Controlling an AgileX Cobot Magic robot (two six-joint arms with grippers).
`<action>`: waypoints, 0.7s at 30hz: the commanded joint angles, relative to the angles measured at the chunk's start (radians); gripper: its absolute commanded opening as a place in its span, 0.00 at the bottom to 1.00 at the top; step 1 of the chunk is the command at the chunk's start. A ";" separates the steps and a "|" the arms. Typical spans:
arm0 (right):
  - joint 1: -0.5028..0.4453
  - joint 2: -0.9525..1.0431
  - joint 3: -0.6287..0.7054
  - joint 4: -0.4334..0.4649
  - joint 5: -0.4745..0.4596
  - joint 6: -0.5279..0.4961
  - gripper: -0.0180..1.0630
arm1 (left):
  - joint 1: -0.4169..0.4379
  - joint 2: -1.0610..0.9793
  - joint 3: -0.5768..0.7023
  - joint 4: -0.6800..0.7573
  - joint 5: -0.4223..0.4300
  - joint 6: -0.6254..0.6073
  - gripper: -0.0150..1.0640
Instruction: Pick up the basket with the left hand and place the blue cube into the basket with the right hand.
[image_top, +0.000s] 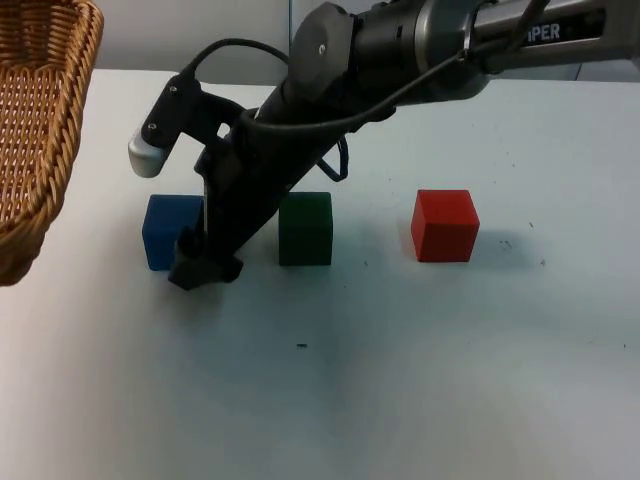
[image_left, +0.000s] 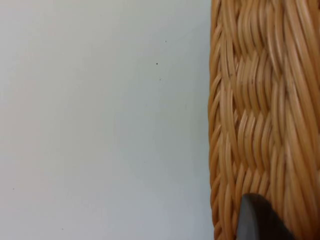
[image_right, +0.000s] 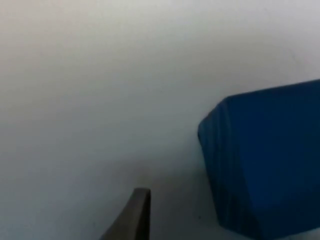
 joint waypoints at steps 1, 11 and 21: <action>-0.011 -0.001 -0.011 0.002 -0.007 0.002 0.89 | 0.002 -0.004 0.000 -0.048 0.015 0.011 0.01; -0.011 -0.001 -0.011 0.003 -0.027 -0.006 0.88 | 0.002 -0.004 0.000 -0.048 0.015 0.011 0.01; -0.011 0.001 -0.011 0.064 -0.036 -0.060 0.88 | 0.002 -0.004 0.000 -0.063 0.020 0.011 0.01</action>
